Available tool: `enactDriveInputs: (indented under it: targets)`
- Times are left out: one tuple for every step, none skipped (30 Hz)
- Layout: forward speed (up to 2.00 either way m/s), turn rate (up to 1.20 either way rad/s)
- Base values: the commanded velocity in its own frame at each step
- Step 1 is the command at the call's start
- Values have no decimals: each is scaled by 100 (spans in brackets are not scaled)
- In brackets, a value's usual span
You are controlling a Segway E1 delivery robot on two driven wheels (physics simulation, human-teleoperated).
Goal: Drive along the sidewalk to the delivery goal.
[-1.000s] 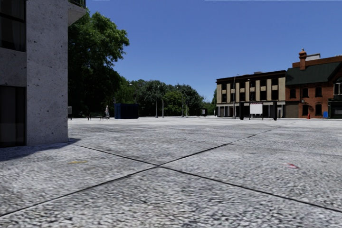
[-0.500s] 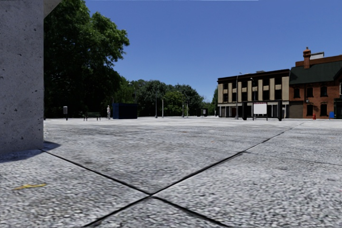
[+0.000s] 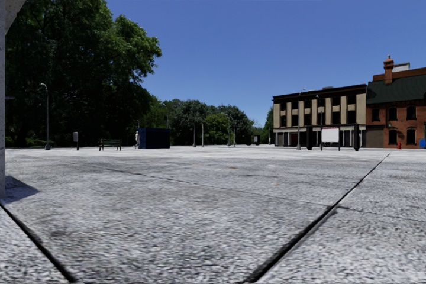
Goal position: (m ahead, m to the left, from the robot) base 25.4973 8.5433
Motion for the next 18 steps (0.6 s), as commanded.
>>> enactDriveInputs:
  targets:
    - [200, 75]
    - [200, 75]
    - [200, 75]
    - [200, 75]
    - [200, 75]
    - [200, 75]
    - [200, 75]
    - [200, 75]
    - [200, 75]
    - [200, 75]
    - [200, 75]
    - [200, 75]
    - [200, 75]
    - [200, 75]
    - [200, 75]
    - [200, 75]
    - [200, 74]
    - [200, 64]
